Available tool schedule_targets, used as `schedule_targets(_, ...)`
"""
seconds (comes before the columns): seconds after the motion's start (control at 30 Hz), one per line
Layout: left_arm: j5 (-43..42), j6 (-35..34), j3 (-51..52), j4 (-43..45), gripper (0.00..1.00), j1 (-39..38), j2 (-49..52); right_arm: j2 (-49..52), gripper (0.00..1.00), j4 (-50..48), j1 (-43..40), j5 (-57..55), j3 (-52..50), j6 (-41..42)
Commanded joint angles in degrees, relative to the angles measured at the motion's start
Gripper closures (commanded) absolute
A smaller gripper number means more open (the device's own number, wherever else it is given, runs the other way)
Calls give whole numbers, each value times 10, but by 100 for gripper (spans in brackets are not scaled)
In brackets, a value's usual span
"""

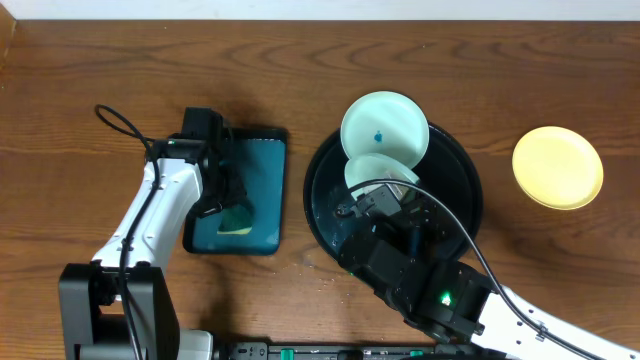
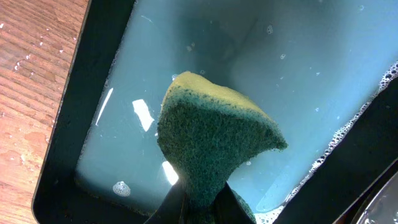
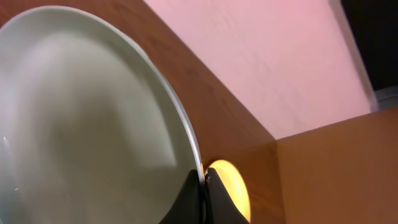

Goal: Clean dirty plates on tray and stack at the side
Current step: 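Carry the pale green plate right and stack it on the yellow plate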

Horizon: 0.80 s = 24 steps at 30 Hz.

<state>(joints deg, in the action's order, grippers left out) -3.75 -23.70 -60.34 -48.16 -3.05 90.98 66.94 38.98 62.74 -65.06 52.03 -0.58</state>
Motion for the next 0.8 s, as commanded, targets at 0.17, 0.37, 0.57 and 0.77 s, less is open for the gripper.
schedule_targets(0.17, -1, 8, 3, -1, 92, 1, 0, -7, 99, -25, 7, -39, 14, -34)
schedule_targets(0.37, -1, 8, 3, -1, 92, 1, 0, -7, 99, -26, 7, -39, 14, -33)
schedule_targets(0.57, -1, 8, 3, -1, 92, 1, 0, -7, 99, -26, 7, -39, 14, -33)
schedule_targets(0.77, -1, 8, 3, -1, 92, 1, 0, -7, 99, -26, 7, -39, 14, -33)
